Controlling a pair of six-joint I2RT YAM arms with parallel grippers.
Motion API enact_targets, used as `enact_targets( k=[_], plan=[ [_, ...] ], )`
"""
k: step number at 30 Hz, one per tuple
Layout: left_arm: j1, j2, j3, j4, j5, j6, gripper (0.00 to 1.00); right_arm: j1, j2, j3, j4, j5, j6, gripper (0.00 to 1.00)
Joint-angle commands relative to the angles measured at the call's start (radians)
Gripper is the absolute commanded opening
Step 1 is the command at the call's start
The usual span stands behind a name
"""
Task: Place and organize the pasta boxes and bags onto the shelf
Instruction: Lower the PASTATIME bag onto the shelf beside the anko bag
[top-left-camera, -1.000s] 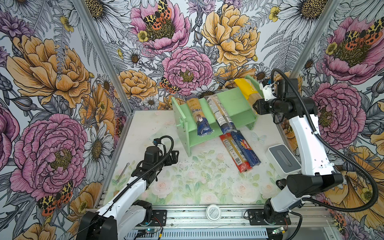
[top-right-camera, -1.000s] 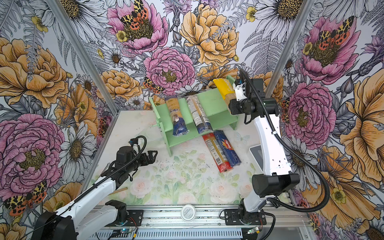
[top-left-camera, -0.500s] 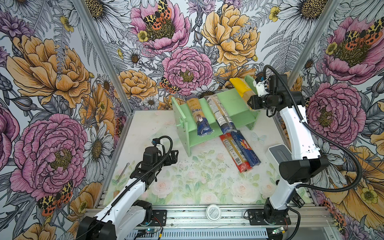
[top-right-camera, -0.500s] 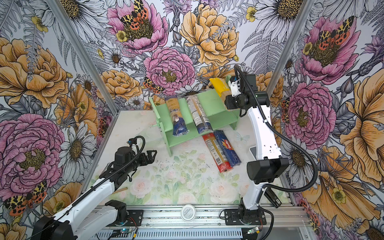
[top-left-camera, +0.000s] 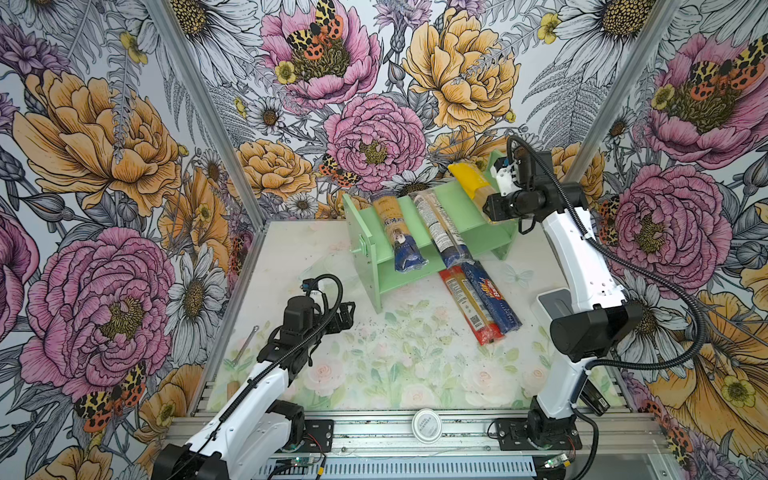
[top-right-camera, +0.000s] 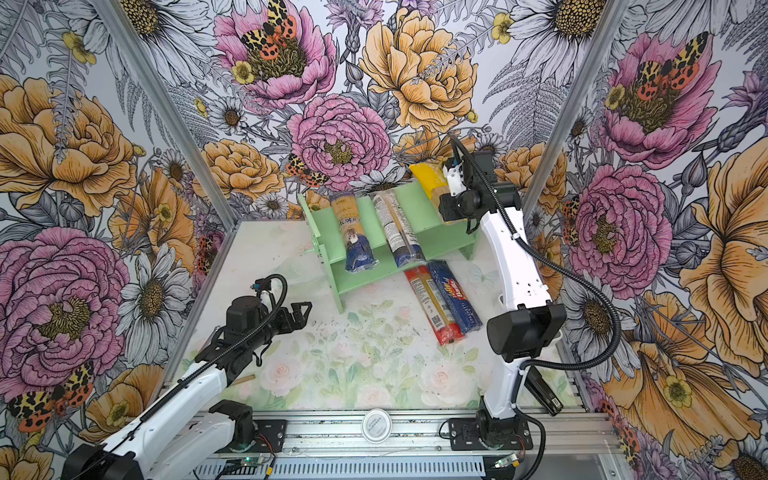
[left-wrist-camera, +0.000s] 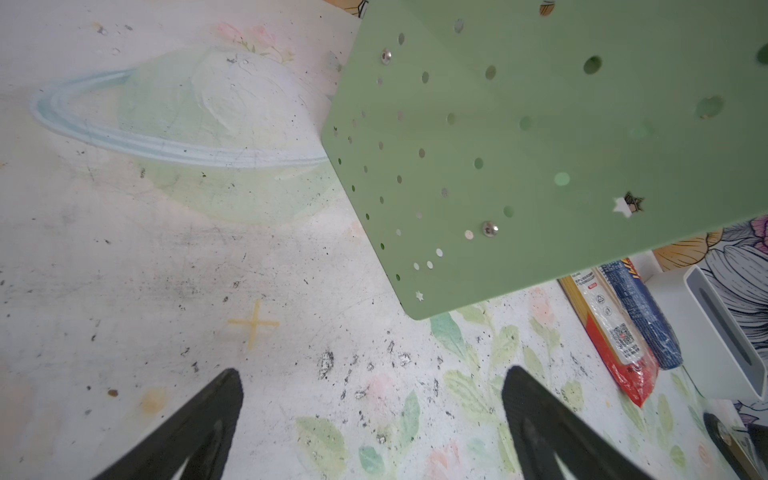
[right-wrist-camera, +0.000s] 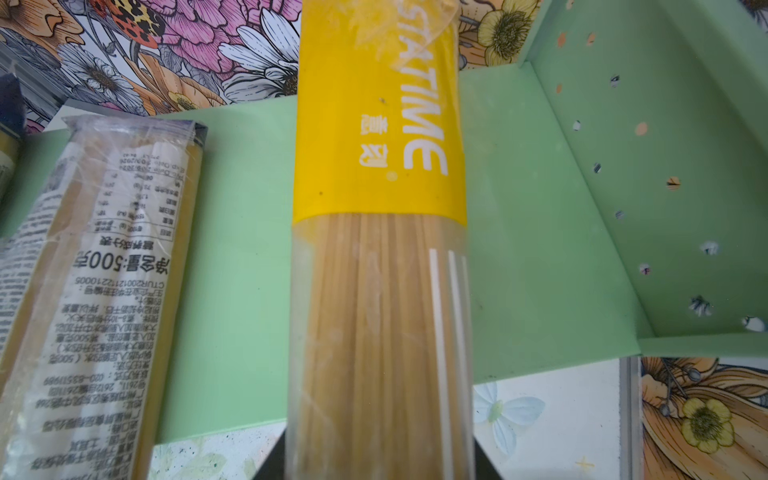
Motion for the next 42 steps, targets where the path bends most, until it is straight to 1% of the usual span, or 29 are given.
enact_targets(
  k=[1, 9, 23, 24, 27, 30, 34, 36, 42],
  plan=[
    [0.011, -0.016, -0.013, -0.005, 0.008, 0.016, 0.99, 0.006, -0.017, 0.039, 0.180, 0.025, 0.011, 0.00],
    [0.019, -0.037, -0.024, -0.014, 0.011, 0.021, 0.99, 0.003, -0.018, -0.008, 0.193, 0.052, -0.001, 0.00],
    [0.028, -0.056, -0.030, -0.022, 0.014, 0.020, 0.99, 0.001, -0.028, -0.092, 0.217, 0.061, -0.003, 0.01],
    [0.027, -0.056, -0.030, -0.023, 0.014, 0.020, 0.99, 0.002, -0.029, -0.096, 0.218, 0.061, -0.003, 0.03],
    [0.028, -0.061, -0.031, -0.024, 0.014, 0.020, 0.99, 0.001, -0.030, -0.106, 0.220, 0.064, -0.006, 0.16],
    [0.029, -0.063, -0.034, -0.024, 0.014, 0.018, 0.99, 0.001, -0.030, -0.114, 0.220, 0.069, -0.007, 0.24],
    [0.029, -0.065, -0.034, -0.026, 0.015, 0.018, 0.99, 0.000, -0.030, -0.124, 0.220, 0.074, -0.011, 0.31],
    [0.031, -0.065, -0.034, -0.026, 0.015, 0.018, 0.99, -0.002, -0.032, -0.126, 0.220, 0.075, -0.013, 0.37],
    [0.031, -0.062, -0.034, -0.024, 0.014, 0.018, 0.99, -0.003, -0.035, -0.136, 0.219, 0.076, -0.026, 0.50]
  ],
)
